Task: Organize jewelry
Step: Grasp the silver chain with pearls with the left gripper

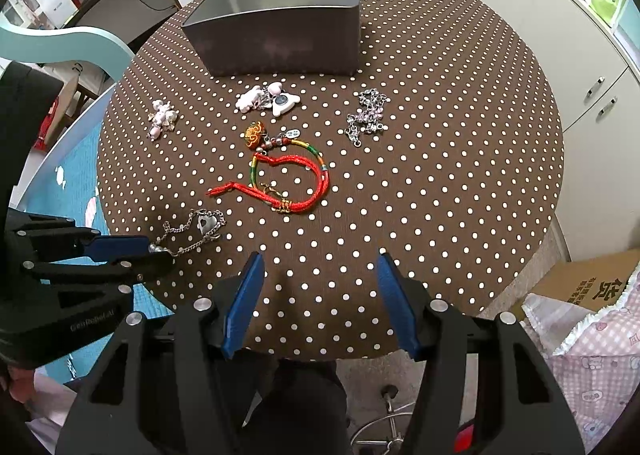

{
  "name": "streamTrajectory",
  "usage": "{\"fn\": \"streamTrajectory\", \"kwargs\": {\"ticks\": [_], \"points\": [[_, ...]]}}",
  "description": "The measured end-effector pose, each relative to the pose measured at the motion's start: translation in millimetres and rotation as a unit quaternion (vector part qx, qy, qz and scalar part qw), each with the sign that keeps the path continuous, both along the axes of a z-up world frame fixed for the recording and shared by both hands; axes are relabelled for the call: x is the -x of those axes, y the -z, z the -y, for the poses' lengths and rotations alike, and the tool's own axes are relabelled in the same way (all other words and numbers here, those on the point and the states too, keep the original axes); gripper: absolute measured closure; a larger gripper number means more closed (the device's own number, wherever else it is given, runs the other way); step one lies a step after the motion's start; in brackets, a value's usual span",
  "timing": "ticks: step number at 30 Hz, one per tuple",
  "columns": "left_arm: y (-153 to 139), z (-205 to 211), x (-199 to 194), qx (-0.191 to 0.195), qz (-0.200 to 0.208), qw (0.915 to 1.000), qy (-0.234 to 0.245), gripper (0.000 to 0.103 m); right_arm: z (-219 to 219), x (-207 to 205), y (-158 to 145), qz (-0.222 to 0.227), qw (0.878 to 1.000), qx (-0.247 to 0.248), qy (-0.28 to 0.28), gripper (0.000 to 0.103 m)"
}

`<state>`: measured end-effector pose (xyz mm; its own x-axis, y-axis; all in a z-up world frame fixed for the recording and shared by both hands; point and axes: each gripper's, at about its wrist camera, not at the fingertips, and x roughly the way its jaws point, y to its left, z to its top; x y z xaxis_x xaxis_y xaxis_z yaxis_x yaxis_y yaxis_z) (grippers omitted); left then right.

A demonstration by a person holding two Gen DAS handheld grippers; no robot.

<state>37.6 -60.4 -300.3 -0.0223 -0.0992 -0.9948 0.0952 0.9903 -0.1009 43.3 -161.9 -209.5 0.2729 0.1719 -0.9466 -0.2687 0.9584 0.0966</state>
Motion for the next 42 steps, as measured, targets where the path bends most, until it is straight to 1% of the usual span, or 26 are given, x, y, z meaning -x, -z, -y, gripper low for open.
{"fn": "streamTrajectory", "kwargs": {"ticks": [3,4,5,8,14,15,19,25,27,31,34,38,40,42], "points": [[0,1,3,0.005,0.001,1.0,-0.005,0.081,-2,1,-2,0.004,1.0,0.001,-0.003,0.047],[2,-6,0,0.01,0.001,0.9999,-0.008,0.081,-2,1,-3,0.006,1.0,0.001,-0.004,0.047],[1,-6,1,0.014,0.001,0.9998,-0.012,0.09,-3,0,-4,0.007,1.0,0.001,-0.005,0.047],[-6,-25,-12,0.02,0.004,0.9996,-0.021,0.089,-3,-2,-8,0.012,1.0,-0.007,-0.006,0.047],[-13,-37,-21,0.032,0.017,0.999,-0.026,0.089,-11,-14,-6,0.013,1.0,-0.005,-0.008,0.047],[-14,-42,-32,0.032,0.02,0.9989,-0.026,0.089,-11,-15,-5,0.014,1.0,-0.006,-0.008,0.047],[-22,-50,-40,0.034,0.031,0.9985,-0.031,0.089,-17,-24,-5,0.023,1.0,-0.002,-0.005,0.047],[-34,-74,-55,0.035,0.045,0.9976,-0.04,0.089,-21,-42,4,0.018,1.0,-0.008,0.01,0.048],[-38,-82,-60,0.037,0.049,0.9972,-0.043,0.089,-27,-47,3,0.026,0.999,-0.019,0.001,0.048],[-45,-97,-68,0.038,0.055,0.9966,-0.047,0.089,-44,-57,3,0.044,0.999,-0.021,-0.023,0.049],[-50,-111,-74,0.038,0.056,0.9964,-0.051,0.089,-60,-66,4,0.063,0.997,-0.014,-0.042,0.054],[-47,-111,-78,0.04,0.057,0.997,-0.034,0.089,-79,-73,13,0.08,0.994,0.021,-0.072,0.062],[-44,-103,-77,0.041,0.059,0.9969,-0.031,0.089,-85,-77,20,0.073,0.994,0.023,-0.083,0.07],[-46,-106,-82,0.04,0.061,0.9969,-0.031,0.089,-88,-80,29,0.058,0.994,0.03,-0.088,0.078]]}}
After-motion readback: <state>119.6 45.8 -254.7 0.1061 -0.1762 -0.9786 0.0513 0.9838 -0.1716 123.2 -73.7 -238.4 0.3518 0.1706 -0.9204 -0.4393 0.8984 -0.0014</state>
